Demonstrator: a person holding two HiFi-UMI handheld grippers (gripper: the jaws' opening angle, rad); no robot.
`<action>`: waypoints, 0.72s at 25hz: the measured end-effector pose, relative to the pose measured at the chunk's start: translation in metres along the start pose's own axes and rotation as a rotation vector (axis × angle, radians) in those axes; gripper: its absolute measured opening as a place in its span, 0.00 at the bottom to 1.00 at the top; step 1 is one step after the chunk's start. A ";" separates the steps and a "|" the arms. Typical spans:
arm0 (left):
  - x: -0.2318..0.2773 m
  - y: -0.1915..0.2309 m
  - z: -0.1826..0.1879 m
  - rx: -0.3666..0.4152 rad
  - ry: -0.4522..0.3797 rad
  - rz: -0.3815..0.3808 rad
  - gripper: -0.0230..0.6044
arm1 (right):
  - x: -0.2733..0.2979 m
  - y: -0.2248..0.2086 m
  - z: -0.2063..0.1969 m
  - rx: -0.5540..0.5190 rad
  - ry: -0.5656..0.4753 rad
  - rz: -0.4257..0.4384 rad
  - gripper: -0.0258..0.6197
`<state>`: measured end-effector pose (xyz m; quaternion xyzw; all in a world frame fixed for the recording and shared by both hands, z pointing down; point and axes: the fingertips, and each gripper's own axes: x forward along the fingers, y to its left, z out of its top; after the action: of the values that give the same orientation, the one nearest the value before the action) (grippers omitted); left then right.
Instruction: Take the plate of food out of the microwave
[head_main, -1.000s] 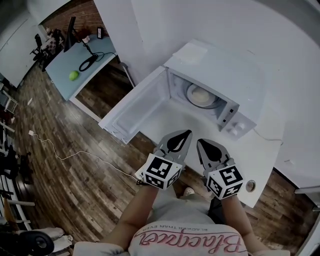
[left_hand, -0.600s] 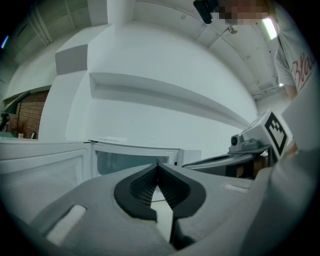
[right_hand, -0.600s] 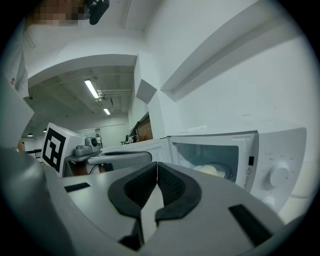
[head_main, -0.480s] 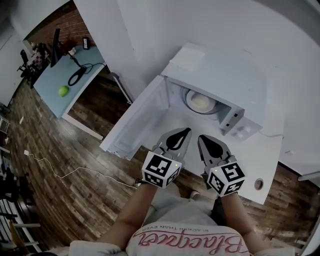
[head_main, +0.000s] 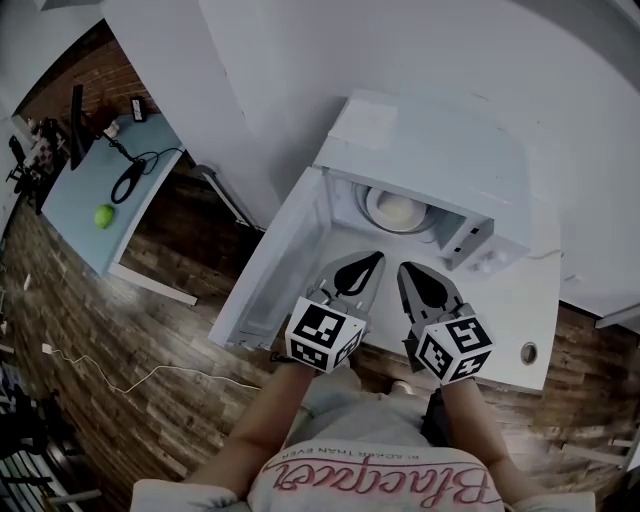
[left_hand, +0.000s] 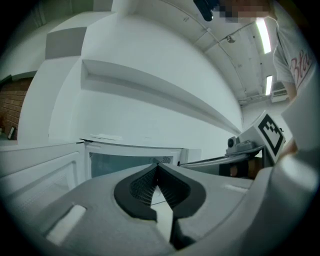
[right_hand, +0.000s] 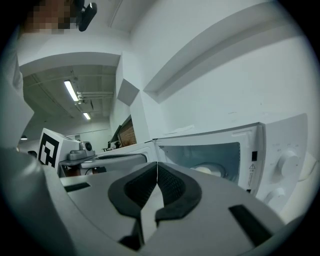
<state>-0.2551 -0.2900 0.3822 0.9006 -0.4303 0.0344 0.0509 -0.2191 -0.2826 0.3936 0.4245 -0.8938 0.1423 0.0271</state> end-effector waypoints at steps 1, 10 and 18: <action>0.001 0.003 0.000 -0.002 0.002 -0.015 0.05 | 0.002 0.000 0.000 0.006 -0.005 -0.016 0.06; 0.016 0.025 -0.014 -0.019 0.024 -0.073 0.05 | 0.019 -0.008 -0.004 0.037 -0.030 -0.153 0.06; 0.022 0.041 -0.026 -0.054 0.028 -0.082 0.05 | 0.030 -0.013 -0.016 0.104 -0.027 -0.203 0.06</action>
<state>-0.2738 -0.3292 0.4131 0.9151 -0.3933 0.0332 0.0824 -0.2292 -0.3090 0.4171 0.5155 -0.8379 0.1793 0.0073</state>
